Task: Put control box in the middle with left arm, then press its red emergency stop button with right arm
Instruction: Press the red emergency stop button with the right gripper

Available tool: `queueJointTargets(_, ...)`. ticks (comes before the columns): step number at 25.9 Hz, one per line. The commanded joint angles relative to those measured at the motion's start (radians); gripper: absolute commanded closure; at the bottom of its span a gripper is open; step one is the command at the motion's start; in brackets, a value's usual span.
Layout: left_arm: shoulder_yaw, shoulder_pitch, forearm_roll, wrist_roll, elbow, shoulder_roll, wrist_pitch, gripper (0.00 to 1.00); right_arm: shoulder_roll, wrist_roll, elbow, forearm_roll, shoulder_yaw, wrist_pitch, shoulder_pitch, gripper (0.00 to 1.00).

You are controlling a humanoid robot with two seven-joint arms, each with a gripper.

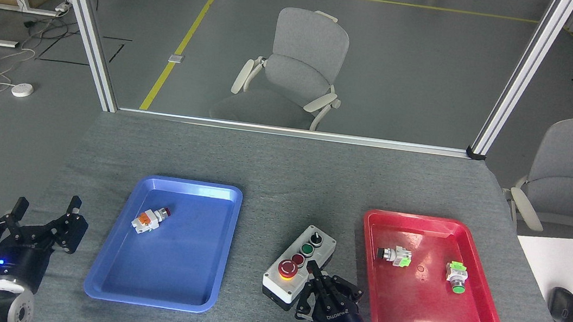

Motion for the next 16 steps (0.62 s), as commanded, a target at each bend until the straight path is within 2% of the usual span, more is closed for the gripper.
queueJointTargets(1, 0.002, -0.016, 0.028, -0.004, 0.018, -0.009, 0.025, 0.01, 0.021, -0.022, 0.098, 0.0, 0.047, 0.058, -0.045, 1.0)
queueJointTargets(4, 0.002, -0.018, 0.027, -0.012, 0.018, -0.009, 0.025, 0.01, 0.032, -0.057, 0.172, -0.002, 0.073, 0.091, -0.07, 1.0)
queueJointTargets(8, 0.002, -0.02, 0.027, -0.012, 0.015, -0.009, 0.021, 0.01, 0.034, -0.099, 0.195, -0.002, 0.078, 0.086, -0.071, 1.0)
queueJointTargets(11, 0.001, -0.026, 0.027, -0.015, 0.015, -0.009, 0.017, 0.01, 0.028, -0.105, 0.249, -0.003, 0.076, 0.084, -0.071, 1.0)
queueJointTargets(16, -0.002, -0.035, 0.027, -0.018, 0.018, -0.009, 0.014, 0.01, 0.018, -0.12, 0.261, -0.006, 0.073, 0.084, -0.071, 1.0)
